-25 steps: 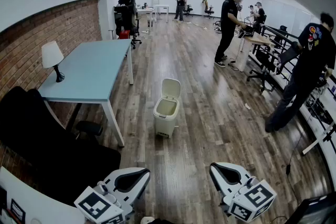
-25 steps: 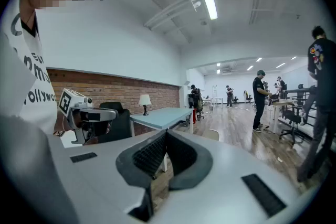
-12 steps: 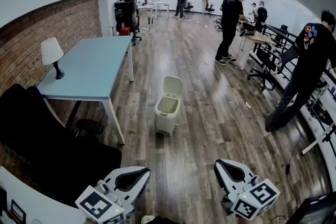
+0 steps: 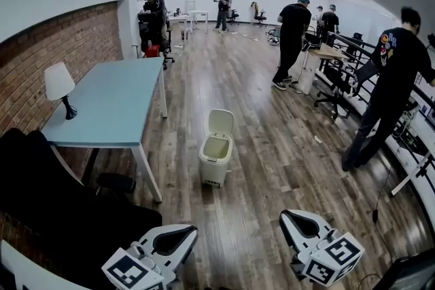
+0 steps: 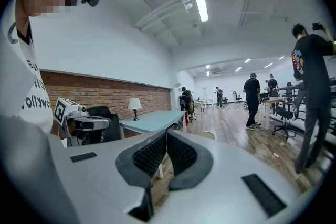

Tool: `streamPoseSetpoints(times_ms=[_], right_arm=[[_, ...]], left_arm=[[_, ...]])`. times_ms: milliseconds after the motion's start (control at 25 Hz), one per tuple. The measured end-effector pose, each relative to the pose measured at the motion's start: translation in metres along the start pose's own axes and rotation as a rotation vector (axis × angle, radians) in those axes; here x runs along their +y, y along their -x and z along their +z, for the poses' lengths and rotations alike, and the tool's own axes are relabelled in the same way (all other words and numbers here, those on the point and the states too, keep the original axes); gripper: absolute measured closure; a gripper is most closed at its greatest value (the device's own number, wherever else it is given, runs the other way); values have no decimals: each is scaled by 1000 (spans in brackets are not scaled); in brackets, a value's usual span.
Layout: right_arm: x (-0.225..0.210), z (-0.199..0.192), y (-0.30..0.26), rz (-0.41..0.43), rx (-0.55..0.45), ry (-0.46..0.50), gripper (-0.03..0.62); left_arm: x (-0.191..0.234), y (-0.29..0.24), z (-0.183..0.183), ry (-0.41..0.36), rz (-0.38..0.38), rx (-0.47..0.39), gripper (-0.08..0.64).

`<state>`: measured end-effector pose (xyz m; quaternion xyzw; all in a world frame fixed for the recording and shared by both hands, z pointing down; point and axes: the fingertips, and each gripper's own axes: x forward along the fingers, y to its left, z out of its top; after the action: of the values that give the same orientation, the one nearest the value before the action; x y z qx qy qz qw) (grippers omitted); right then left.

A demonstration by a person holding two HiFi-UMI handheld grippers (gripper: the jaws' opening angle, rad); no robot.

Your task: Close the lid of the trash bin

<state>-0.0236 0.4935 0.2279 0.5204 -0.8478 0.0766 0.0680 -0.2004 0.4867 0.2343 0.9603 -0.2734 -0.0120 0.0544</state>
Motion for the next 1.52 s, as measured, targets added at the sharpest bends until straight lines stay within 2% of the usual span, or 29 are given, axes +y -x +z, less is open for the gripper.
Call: streamPoseSetpoints(times_ms=[240,360,680,800,960,1120,1280,1520], right_arm=[[-3,-8,-16,-75,38,142,581],[-12,-12,-31,-83,49,111,581],[-56,-6,-108,20,42,74,581],[-88,3,-127,70,49,112,581],[-143,9,-151,90,71,145,581],[-188,16,-171,128,68,104,581],[-223,10,-187,156,72,98,581],[-251,2,-204,195,89,61,581]], left_arm=[[34,-5,-12,2,-11,-15,552],[52,-11,-22,28,-3,7,552],[101,-55,-22,11,71,45,552],[111,-87,-17,3,105,53,552],[133,-135,-10,20,166,38,552],[142,-181,-8,2,182,30,552],[148,-217,-17,27,205,32,552],[153,-251,-21,34,214,55,552]])
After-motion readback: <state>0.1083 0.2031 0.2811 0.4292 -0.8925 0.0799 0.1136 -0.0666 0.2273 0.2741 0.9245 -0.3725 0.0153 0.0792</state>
